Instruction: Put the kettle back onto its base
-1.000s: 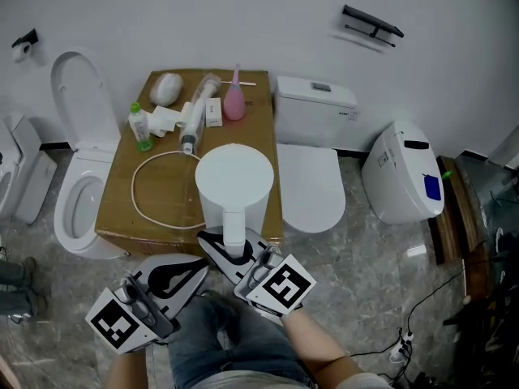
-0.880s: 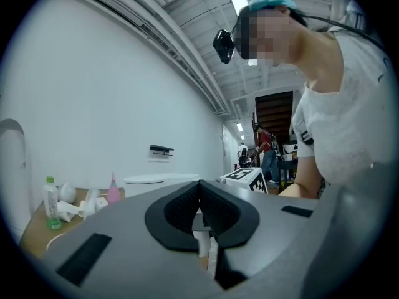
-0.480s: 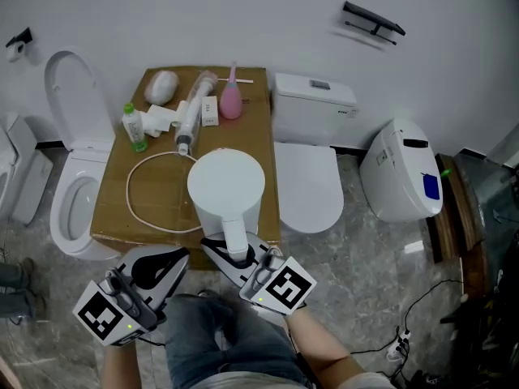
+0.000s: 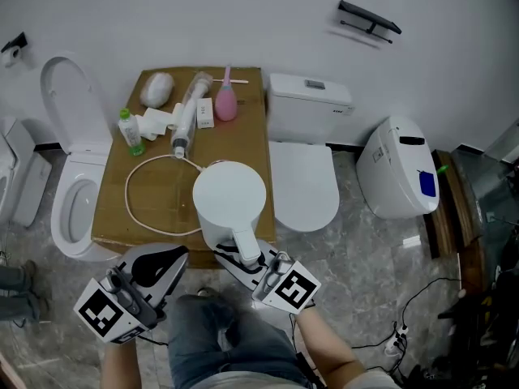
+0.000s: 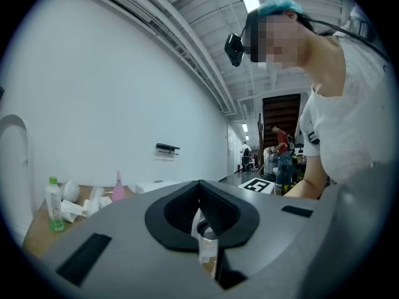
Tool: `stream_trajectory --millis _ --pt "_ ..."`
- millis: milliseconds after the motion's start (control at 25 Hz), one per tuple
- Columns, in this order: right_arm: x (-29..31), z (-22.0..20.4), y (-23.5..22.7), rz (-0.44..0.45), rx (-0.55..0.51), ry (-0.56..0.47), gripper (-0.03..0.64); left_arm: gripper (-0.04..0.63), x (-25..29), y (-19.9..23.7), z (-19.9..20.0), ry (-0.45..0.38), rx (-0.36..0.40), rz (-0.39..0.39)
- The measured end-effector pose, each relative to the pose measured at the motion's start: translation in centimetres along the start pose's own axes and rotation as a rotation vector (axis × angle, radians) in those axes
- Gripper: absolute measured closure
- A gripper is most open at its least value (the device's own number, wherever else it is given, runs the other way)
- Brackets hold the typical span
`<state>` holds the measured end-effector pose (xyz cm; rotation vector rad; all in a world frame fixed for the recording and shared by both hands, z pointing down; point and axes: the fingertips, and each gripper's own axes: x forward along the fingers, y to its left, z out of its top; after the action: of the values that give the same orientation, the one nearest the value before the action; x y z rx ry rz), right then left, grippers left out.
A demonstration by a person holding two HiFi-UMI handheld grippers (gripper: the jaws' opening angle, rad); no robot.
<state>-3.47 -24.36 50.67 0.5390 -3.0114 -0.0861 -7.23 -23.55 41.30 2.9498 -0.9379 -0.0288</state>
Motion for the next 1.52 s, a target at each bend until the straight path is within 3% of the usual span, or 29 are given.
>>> stream_trajectory --millis 160,240,320,400,640,880,1000,1160,1320,1520 --pt "-1.1 -0.5 0.1 0.034 0.066 0.0 0.59 0.588 0.0 -0.4 0.8 0.013 -0.013 -0.021" --pt "-1.8 -1.1 -0.5 0.069 0.126 0.002 0.549 0.589 0.1 -0.3 1.2 0.005 -0.02 -0.024" --pt "-2.5 -1.2 -0.7 0.105 0.131 0.018 0.495 0.589 0.2 -0.4 1.1 0.01 -0.024 -0.03" --pt "-3.4 -0.7 -0.8 0.113 0.114 0.031 0.495 0.589 0.3 -0.5 1.0 0.022 -0.022 -0.037" --pt "-5.3 -1.5 -1.1 0.068 0.06 0.144 0.486 0.588 0.5 -1.0 1.4 0.031 -0.018 -0.055" --pt "-6.6 -0.9 -2.6 0.048 0.13 0.14 0.446 0.588 0.8 -1.5 3.1 0.039 -0.014 -0.069" --pt "-8.0 -0.4 -3.1 -0.003 0.137 0.128 0.442 0.589 0.8 -1.5 3.4 0.043 -0.011 -0.069" --pt "-10.7 3.1 -3.4 -0.097 0.157 0.03 0.463 0.589 1.2 -2.0 4.4 0.046 -0.009 -0.07" --pt "-12.3 9.1 -2.6 -0.16 0.179 -0.116 0.599 0.588 1.5 -3.8 6.4 0.029 -0.009 -0.08" --pt "-12.3 15.7 0.3 -0.165 0.162 -0.168 0.608 0.589 1.2 -7.5 9.6 0.01 0.011 -0.08"
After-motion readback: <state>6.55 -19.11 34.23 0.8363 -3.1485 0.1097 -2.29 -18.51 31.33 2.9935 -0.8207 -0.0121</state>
